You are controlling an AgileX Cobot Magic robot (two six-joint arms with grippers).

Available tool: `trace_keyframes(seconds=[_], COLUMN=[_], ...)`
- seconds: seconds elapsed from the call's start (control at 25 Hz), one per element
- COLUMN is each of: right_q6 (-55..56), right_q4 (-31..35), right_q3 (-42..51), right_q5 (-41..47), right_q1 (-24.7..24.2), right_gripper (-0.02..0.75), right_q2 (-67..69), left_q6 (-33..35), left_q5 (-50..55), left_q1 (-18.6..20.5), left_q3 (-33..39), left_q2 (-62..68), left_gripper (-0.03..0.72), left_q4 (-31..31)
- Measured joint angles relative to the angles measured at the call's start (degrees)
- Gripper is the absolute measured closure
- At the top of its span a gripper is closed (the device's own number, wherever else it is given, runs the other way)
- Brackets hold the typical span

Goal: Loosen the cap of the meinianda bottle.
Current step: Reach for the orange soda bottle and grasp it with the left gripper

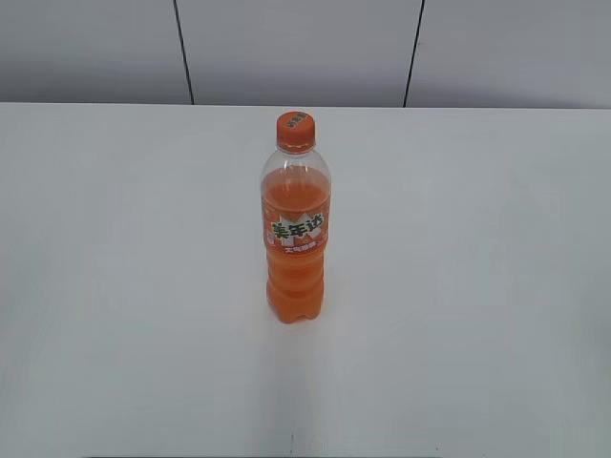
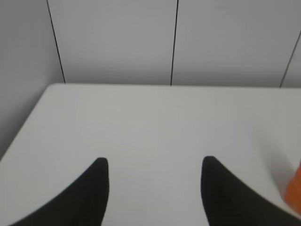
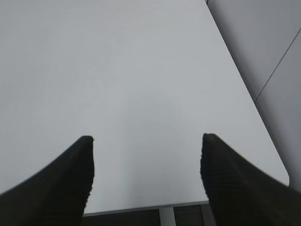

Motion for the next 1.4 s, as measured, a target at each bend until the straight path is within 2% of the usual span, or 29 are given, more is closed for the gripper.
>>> trace_keyframes(seconds=[0.24,0.88,1.0,1.24,1.4], right_q6=[0.0,0.0,0.0,0.0,0.0], right_q4=[0.0,0.0,0.0,0.0,0.0], right_q3=[0.0,0.0,0.0,0.0,0.0], right_q5=[0.0,0.0,0.0,0.0,0.0], right_q1=[0.0,0.0,0.0,0.0,0.0], right_gripper=[0.206,0.206,0.206,0.206,0.206], right_q2=[0.0,0.0,0.0,0.0,0.0], left_q6=[0.0,0.0,0.0,0.0,0.0], left_q5=[-15.5,-46.0,-52.8,-64.5,-69.7], left_q1=[0.0,0.0,0.0,0.0,0.0], left_q3=[1.7,2.6,5.5,16.3,19.6], left_q2=[7.2,34.7,36.1,36.2,36.3], left_gripper=[0.304,0.307,0.309,0.315,0.315], left_q4=[2.1,3.0,2.9,2.9,2.9])
